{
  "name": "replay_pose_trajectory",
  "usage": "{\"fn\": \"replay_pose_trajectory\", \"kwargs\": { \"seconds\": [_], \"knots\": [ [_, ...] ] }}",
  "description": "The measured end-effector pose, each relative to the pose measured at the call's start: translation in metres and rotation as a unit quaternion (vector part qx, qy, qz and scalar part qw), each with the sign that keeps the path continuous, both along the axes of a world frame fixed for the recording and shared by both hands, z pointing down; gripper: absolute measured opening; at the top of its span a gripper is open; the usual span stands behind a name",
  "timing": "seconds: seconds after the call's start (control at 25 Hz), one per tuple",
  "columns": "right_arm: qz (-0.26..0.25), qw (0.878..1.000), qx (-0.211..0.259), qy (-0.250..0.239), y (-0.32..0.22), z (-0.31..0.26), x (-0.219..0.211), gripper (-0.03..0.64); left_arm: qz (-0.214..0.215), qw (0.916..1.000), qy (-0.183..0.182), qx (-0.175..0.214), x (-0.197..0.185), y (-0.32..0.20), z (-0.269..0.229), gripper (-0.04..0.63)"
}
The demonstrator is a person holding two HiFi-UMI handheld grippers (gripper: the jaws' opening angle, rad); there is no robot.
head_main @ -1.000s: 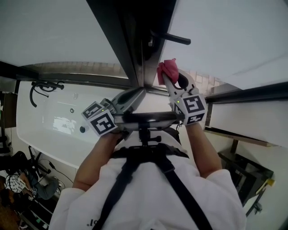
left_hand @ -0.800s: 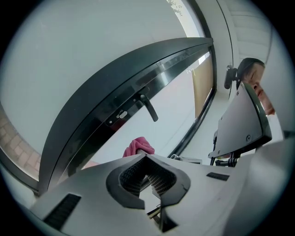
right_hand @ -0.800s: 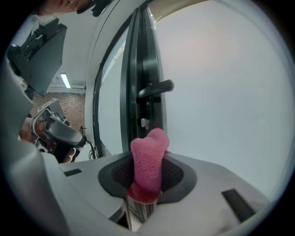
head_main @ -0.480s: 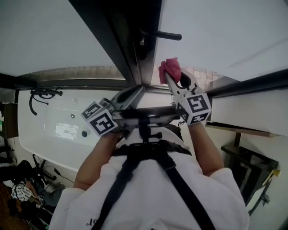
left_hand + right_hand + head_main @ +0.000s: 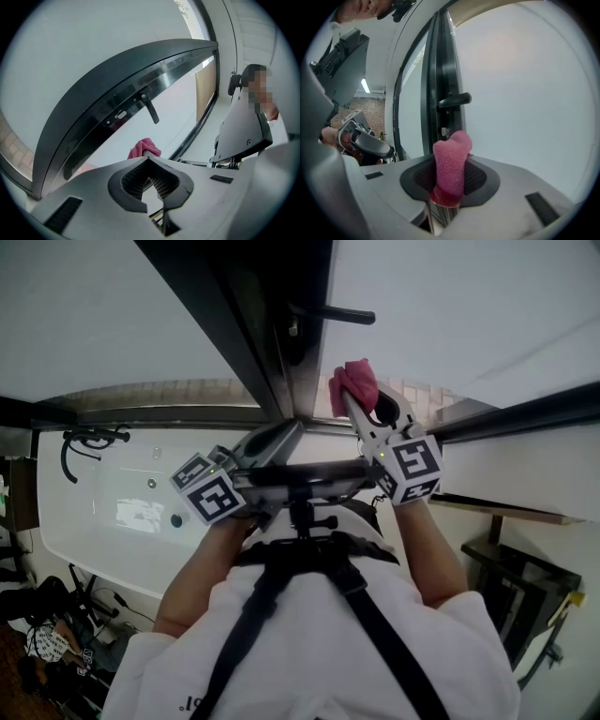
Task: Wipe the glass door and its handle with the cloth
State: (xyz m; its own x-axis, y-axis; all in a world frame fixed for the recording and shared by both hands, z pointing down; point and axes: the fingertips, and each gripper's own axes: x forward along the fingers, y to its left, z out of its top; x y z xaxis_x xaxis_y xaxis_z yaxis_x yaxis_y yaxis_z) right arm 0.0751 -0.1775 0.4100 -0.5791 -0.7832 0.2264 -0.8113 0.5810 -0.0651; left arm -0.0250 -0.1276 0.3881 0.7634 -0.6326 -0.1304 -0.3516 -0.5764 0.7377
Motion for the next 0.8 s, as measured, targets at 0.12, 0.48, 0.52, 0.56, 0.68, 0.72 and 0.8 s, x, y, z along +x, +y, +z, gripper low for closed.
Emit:
{"fn": "replay_pose_trajectory", "kwargs": {
  "seconds": [0.12, 0.48, 0.52, 0.56, 0.68, 0.72, 0.8],
  "knots": [
    [-0.002, 1.000, -0.001, -0.007, 0.0011, -0.0062, 0.0018, 0.110, 0.001, 1.0000, 0.001, 0.000, 0.0010, -0.0004, -0.0008, -0.008],
    [0.001, 1.000, -0.003, -0.016, 0.0015, -0.0107, 0.0049, 0.107, 0.007, 1.0000, 0.001, -0.003, 0.0019, 0.0000, 0.0036, -0.008],
    [0.001, 1.000, -0.003, -0.016, 0.0015, -0.0105, 0.0052, 0.107, 0.007, 1.0000, -0.002, -0.002, 0.0022, -0.0005, 0.0036, -0.008],
    [0.001, 1.000, -0.004, -0.016, 0.0014, -0.0100, 0.0055, 0.107, 0.004, 1.0000, -0.006, 0.000, 0.0028, -0.0014, 0.0031, -0.008],
    [0.000, 1.000, -0.005, -0.015, 0.0016, -0.0078, 0.0064, 0.107, -0.002, 0.9998, -0.019, 0.007, 0.0047, -0.0037, 0.0016, -0.008],
    [0.000, 1.000, -0.006, -0.014, 0.0018, -0.0072, 0.0065, 0.107, -0.001, 0.9998, -0.019, 0.006, 0.0049, -0.0035, 0.0018, -0.008],
    [-0.002, 1.000, -0.007, -0.013, 0.0024, -0.0063, 0.0063, 0.106, 0.001, 0.9999, -0.014, 0.004, 0.0045, -0.0025, 0.0027, -0.008]
  ]
}}
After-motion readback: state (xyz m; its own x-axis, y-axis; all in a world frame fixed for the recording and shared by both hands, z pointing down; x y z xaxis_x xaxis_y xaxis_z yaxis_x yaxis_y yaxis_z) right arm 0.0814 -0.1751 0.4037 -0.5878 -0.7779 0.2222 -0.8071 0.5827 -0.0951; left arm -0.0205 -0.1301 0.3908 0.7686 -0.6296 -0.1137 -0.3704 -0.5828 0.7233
